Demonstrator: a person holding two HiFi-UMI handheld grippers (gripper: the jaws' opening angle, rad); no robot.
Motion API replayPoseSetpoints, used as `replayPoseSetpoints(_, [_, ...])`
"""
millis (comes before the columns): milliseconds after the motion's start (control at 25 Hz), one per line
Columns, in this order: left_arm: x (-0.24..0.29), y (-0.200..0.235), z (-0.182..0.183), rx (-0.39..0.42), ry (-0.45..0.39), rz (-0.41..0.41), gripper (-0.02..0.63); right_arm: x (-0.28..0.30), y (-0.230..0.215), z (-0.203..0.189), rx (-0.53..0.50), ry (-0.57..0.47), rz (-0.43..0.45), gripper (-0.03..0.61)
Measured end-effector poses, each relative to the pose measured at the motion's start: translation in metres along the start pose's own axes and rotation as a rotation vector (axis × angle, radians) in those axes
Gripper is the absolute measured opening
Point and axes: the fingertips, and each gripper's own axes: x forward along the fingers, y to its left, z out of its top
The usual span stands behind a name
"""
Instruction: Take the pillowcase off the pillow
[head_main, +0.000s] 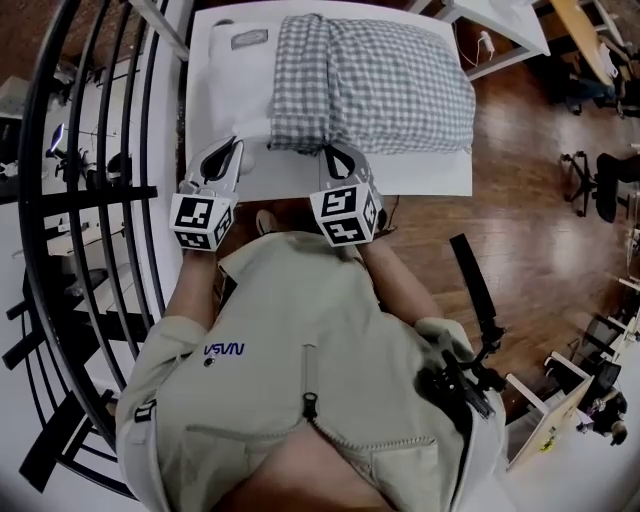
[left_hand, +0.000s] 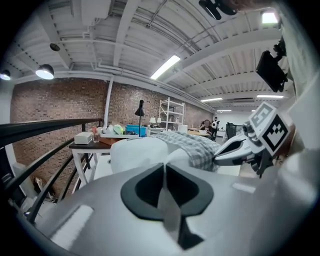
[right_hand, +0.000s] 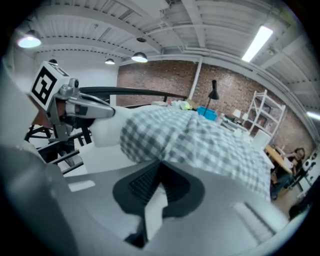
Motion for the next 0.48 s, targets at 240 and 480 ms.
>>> replayPoseSetpoints(240, [-0.005, 0.030, 0.004, -0.046, -0.017, 0.034, 0.017, -0.009, -0.071, -0.034, 0.029, 0.086, -0.186, 0.005])
replayPoseSetpoints(480, [-0.021, 0.063, -0.034, -0.181, 0.052, 0.158, 0.014, -0.017, -0.170, -0.148, 0.273, 0.300, -0.389, 0.002])
